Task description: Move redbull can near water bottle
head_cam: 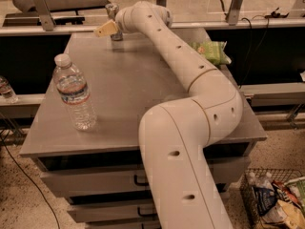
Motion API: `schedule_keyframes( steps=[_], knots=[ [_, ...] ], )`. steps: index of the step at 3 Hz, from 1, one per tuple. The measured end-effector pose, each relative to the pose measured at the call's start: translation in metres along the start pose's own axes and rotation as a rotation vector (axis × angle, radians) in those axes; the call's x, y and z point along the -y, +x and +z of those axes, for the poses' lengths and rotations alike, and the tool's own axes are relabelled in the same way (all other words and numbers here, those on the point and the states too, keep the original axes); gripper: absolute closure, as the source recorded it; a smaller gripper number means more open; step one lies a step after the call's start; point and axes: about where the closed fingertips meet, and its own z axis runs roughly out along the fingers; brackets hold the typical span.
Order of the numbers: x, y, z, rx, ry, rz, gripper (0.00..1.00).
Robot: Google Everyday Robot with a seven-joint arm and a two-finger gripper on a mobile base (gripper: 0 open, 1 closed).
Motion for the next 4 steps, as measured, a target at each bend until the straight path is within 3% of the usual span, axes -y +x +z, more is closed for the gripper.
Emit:
schedule_keyframes(
  steps=[1, 2, 4],
  knots=[
    [0.013, 0.011, 0.005, -0.018, 0.047, 0.034, 0.00],
    [0.018, 0.014, 0.011, -0.007, 0.061, 0.064, 0.17],
    [0.023, 0.000, 0.007, 0.051, 0.044, 0.093, 0.71]
  ],
)
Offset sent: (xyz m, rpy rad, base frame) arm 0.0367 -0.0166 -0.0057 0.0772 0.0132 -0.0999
